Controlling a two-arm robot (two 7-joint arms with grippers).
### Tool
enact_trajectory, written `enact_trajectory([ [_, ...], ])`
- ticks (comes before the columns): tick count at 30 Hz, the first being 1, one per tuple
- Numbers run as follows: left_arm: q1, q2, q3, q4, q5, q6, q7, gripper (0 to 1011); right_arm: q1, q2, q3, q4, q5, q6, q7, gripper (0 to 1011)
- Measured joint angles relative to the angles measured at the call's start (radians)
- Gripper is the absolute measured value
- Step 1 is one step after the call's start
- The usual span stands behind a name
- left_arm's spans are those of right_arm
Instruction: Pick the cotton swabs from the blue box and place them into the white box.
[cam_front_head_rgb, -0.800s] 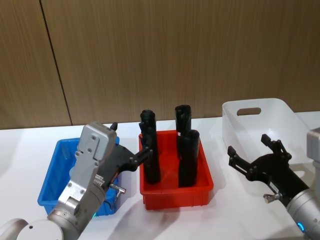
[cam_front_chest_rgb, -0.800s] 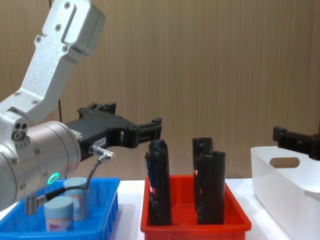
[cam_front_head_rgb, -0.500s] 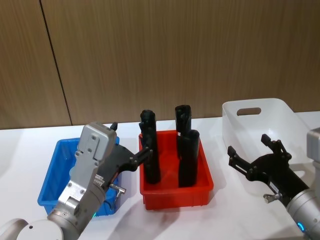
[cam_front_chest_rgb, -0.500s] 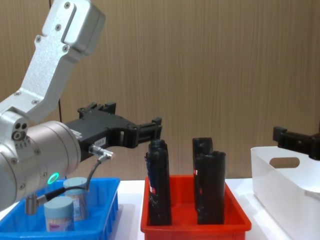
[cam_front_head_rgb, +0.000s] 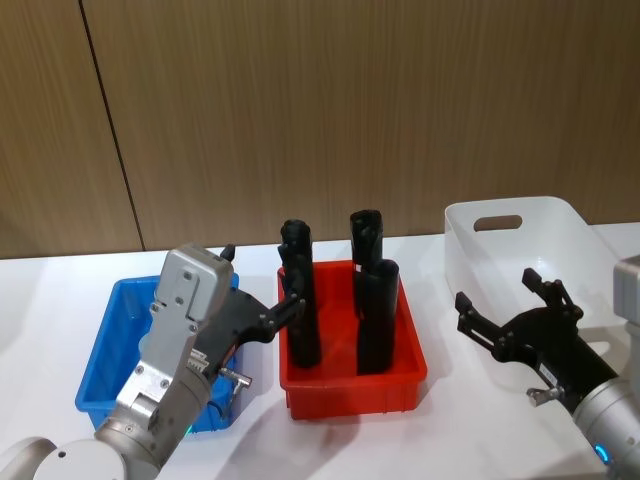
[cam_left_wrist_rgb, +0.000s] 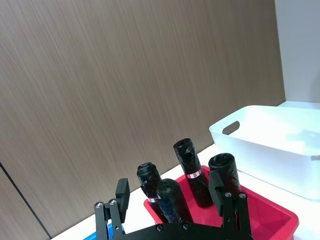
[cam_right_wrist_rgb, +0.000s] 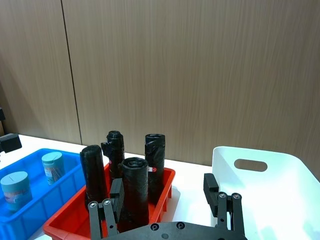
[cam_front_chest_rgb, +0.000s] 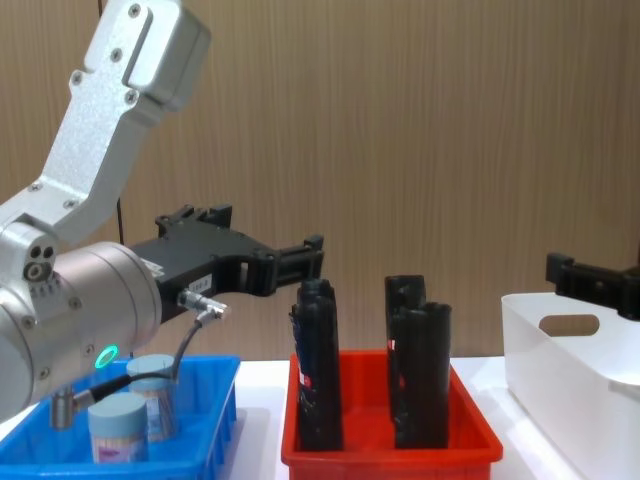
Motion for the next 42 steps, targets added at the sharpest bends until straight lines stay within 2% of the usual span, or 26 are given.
enact_trajectory([
  [31, 0.0, -0.001, -0.002, 0.0, -0.002, 0.003, 0.001, 1003, 0.0, 0.0, 0.0, 0.0, 0.0, 0.0, 0.0, 1002],
  [42, 0.003, -0.005, -0.017, 0.0, -0.055, 0.051, 0.058, 1003, 0.0, 0.0, 0.0, 0.0, 0.0, 0.0, 0.0, 1002],
])
